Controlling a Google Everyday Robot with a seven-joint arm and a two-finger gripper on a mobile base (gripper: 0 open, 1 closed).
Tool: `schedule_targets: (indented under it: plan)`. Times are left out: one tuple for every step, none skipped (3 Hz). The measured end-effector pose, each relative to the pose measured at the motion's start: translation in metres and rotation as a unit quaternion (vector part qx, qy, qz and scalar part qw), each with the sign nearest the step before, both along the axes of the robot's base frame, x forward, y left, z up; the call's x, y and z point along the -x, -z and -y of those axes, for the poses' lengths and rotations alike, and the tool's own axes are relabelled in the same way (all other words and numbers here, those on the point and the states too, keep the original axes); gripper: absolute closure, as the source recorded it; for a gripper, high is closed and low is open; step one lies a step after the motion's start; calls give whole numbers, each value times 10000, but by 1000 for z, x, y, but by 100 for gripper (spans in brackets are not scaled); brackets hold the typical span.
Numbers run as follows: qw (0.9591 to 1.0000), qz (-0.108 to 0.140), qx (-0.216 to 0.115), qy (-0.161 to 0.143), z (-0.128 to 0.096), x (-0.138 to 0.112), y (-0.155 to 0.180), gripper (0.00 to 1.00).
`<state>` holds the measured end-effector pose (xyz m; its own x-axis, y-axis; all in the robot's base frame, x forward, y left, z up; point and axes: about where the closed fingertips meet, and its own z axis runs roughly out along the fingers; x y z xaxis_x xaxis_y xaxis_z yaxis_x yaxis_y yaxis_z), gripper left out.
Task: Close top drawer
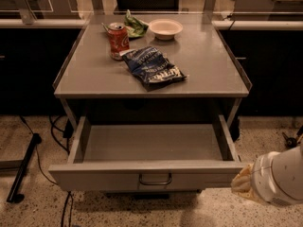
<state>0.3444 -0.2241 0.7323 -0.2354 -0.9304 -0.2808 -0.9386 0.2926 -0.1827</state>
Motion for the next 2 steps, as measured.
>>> schedule_targets:
  plan:
    - [10000, 0, 0, 0, 0, 0, 0, 100]
    - [9998, 102, 145, -96, 5, -3, 16, 100]
